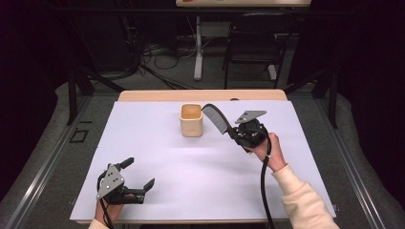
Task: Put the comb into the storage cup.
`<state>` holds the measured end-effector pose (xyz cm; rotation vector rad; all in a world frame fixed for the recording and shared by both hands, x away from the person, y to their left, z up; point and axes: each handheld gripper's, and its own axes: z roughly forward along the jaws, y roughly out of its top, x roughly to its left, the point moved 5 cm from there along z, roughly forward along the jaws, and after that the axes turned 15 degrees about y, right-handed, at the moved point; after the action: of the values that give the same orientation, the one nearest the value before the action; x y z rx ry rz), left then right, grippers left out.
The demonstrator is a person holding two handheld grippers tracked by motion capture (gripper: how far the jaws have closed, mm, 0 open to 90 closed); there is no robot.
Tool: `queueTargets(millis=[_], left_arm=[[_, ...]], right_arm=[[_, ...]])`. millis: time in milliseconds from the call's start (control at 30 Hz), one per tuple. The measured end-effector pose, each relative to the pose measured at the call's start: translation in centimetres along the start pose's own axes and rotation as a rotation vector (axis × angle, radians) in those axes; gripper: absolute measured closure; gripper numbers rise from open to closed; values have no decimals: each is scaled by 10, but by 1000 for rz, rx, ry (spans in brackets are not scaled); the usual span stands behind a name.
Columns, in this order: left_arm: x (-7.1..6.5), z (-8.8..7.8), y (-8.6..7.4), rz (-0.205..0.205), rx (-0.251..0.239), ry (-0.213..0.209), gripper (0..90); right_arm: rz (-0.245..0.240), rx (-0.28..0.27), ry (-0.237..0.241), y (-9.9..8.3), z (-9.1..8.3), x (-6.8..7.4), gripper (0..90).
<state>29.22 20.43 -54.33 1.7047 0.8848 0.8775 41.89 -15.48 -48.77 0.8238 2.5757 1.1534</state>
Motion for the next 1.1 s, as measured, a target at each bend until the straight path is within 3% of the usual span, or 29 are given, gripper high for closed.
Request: queueTargets(millis=[533, 1100], left_arm=[[0, 1, -1, -2, 5, -2, 3], [0, 0, 0, -2, 2, -1, 3]], right_arm=[[-25, -7, -11, 17, 4, -1, 724], [-29, -50, -10, 38, 14, -5, 725]])
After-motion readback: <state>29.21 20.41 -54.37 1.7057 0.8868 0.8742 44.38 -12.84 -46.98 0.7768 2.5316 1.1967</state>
